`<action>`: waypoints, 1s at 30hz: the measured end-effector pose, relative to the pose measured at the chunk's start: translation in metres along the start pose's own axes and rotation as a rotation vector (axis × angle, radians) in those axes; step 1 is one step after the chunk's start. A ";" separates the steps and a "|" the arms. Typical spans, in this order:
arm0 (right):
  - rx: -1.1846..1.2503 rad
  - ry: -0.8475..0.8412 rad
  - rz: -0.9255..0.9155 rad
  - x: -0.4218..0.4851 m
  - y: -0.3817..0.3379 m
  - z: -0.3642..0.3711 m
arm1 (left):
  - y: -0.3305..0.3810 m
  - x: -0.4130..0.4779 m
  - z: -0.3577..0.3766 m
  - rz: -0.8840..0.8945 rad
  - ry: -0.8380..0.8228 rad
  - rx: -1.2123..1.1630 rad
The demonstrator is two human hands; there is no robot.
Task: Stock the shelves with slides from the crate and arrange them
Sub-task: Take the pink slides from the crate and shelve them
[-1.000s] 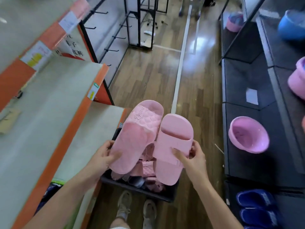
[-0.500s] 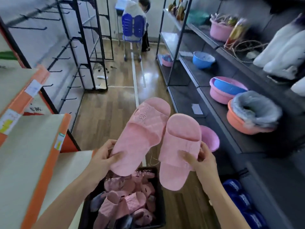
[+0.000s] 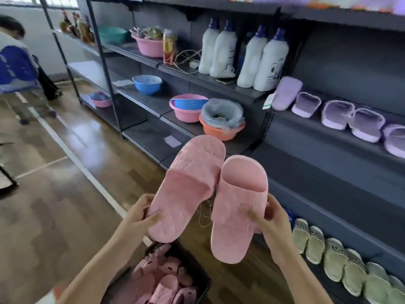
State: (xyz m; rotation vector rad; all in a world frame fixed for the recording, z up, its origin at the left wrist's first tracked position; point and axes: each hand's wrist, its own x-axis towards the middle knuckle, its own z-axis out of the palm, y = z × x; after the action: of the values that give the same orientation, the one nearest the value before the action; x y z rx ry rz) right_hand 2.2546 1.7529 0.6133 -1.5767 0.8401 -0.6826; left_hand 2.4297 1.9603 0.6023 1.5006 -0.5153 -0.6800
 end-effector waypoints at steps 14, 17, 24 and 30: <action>0.016 0.546 0.064 -0.112 0.002 -0.172 | 0.012 0.007 0.183 0.052 -0.504 0.188; 0.018 0.611 0.078 -0.144 0.005 -0.221 | 0.010 -0.010 0.239 0.068 -0.600 0.234; 0.016 0.799 0.067 -0.221 0.021 -0.339 | 0.005 -0.066 0.376 0.029 -0.804 0.209; 0.016 0.954 0.055 -0.272 0.037 -0.437 | 0.004 -0.116 0.484 0.008 -0.968 0.176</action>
State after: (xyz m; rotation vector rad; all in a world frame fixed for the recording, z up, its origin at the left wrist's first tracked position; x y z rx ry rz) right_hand 1.7412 1.7247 0.6548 -1.1606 1.5439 -1.4320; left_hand 2.0130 1.6898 0.6293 1.2503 -1.3326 -1.3810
